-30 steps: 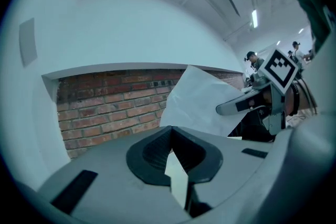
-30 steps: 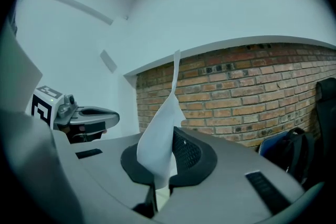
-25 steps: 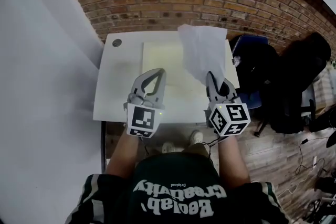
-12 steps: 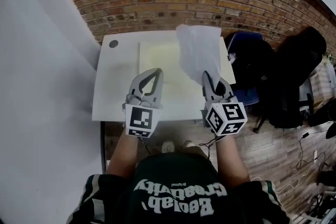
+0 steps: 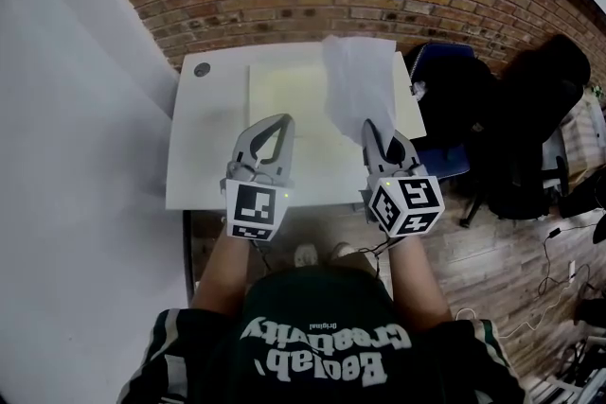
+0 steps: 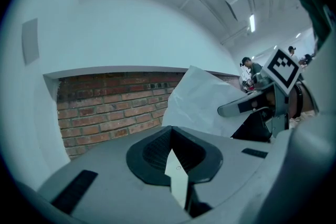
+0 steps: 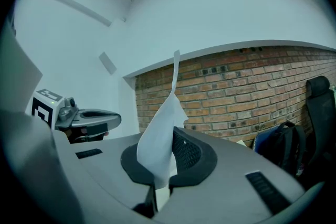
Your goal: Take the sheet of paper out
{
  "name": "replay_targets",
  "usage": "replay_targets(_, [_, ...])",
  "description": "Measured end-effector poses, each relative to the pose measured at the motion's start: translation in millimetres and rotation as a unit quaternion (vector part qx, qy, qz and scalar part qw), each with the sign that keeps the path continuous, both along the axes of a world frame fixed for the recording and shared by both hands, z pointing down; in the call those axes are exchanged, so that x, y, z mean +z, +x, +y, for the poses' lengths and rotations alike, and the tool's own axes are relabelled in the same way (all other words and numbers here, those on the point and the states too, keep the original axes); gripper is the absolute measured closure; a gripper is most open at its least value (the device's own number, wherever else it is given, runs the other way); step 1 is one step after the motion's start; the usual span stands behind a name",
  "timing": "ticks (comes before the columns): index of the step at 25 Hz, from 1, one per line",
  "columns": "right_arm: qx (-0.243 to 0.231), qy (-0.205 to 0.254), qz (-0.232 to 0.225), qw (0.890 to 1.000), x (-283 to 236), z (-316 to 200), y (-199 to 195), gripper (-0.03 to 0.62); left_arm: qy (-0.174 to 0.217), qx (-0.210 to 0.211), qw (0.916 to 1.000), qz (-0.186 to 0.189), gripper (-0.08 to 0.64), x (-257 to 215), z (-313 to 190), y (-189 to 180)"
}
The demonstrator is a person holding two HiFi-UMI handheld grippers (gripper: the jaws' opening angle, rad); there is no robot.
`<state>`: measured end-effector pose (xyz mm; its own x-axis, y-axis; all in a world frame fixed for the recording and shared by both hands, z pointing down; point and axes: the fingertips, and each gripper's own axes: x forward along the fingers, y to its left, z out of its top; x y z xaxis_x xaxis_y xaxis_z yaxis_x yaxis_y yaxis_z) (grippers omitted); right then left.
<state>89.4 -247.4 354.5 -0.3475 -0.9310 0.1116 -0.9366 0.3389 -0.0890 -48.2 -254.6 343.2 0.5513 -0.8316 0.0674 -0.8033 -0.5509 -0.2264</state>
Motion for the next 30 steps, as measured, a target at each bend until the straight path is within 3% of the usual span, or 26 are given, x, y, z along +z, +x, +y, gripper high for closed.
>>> replay_targets(12, [-0.004,0.016,0.044,0.999,-2.4,3.6,-14.2,0.598,-0.009,-0.021,0.9997,0.005,0.558,1.3,1.2,-17.0])
replay_targets(30, [-0.009,0.016,0.043,0.999,1.5,8.2,-19.9,0.598,-0.011,-0.029,0.9995,0.009,0.558,5.4,8.1,-22.8])
